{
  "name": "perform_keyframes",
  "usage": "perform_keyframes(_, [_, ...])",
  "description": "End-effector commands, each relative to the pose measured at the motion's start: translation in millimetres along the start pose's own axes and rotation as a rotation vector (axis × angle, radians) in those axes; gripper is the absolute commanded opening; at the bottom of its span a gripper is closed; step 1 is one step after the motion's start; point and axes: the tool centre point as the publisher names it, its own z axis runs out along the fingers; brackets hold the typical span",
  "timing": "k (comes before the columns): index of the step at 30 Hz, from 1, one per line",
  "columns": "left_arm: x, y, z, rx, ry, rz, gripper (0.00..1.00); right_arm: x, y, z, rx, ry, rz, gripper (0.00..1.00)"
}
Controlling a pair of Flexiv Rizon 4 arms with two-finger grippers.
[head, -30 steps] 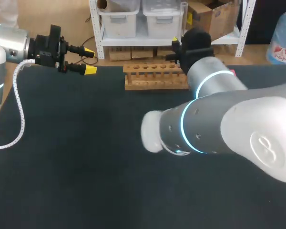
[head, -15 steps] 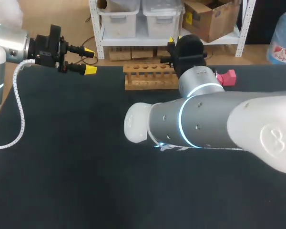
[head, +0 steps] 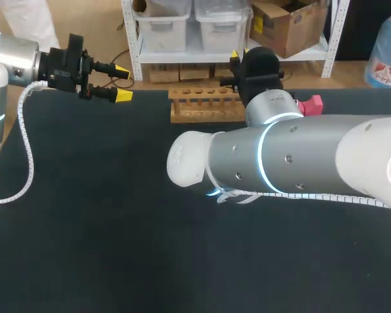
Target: Grasp the test tube, adjust it, and insert it.
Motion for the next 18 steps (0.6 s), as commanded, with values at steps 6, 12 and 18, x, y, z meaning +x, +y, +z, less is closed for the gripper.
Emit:
perform_keyframes(6, [1.1, -2.6, -0.2, -0.006, -0.003, 0.003, 1.0, 5.1, -3.0, 8.0, -0.008, 0.013, 0.007, 0.0])
perform_keyframes(12, [1.1, -2.6, -0.2, -0.006, -0.003, 0.003, 1.0, 8.6, -3.5, 13.8, -0.017, 0.016, 0.011, 0.0])
perform_keyframes(18, [1.1, -2.6, -0.2, -0.006, -0.003, 0.003, 1.0, 13.2, -4.5, 19.0, -0.025, 0.019, 0.019, 0.0])
